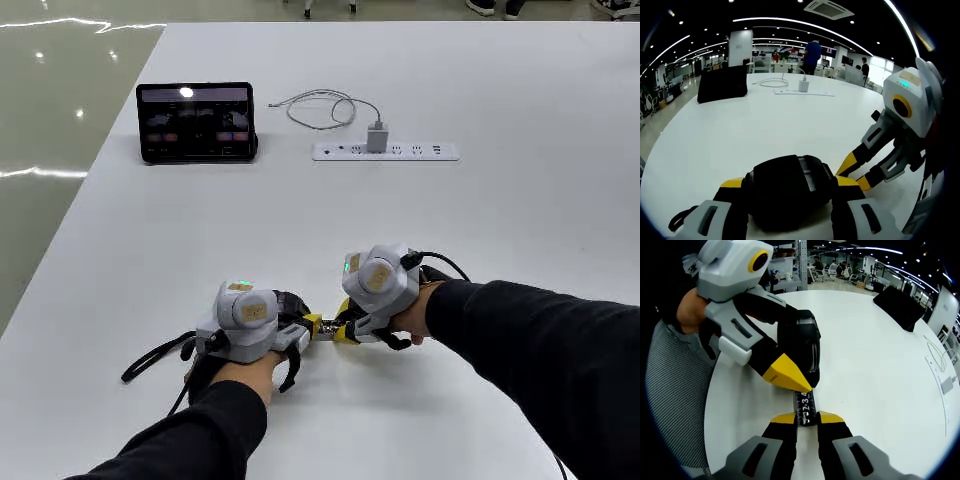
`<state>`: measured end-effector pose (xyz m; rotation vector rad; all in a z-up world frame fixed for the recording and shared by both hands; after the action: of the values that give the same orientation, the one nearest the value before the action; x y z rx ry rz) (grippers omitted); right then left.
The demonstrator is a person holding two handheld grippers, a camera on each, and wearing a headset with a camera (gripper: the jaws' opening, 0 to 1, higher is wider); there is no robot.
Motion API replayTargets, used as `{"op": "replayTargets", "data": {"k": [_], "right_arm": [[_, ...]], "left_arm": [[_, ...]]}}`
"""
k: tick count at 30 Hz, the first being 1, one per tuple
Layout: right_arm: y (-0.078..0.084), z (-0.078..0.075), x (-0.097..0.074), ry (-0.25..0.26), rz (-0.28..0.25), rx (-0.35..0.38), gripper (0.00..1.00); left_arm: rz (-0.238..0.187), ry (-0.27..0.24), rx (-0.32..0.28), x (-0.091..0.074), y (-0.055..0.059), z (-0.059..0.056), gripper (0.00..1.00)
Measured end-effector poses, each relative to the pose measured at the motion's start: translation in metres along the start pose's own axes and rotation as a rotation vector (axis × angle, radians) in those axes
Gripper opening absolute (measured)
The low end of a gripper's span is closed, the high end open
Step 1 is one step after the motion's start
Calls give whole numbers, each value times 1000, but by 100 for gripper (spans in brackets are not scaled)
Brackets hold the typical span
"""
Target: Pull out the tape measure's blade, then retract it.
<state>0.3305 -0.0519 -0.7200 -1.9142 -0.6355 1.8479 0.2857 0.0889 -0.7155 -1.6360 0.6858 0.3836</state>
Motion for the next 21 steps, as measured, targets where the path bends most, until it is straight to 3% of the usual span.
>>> {"op": "replayTargets", "data": {"k": [9,13,21], "right_arm": [[-3,1,4,8,-14,-26,11],[-4,1,5,17,-49,39,10],[-8,1,8,13,-49,2,10]], "left_arm": [[1,2,-1,0,0,-1,64],[5,11,-13,-1,0,1,63],[6,12,-23,-2,0,1,63]]}}
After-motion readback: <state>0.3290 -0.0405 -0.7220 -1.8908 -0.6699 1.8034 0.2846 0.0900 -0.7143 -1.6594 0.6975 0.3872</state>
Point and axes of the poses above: the centre of the closed fingertips' face, and the gripper's own axes: x roughly forward along the fingers, z roughly to its left, y roughly out of its underside, the point moved 9 cm from there along -x, roughly backward along the fingers, and after that the axes turned 6 degrees about -x, right-handed, at the moved point
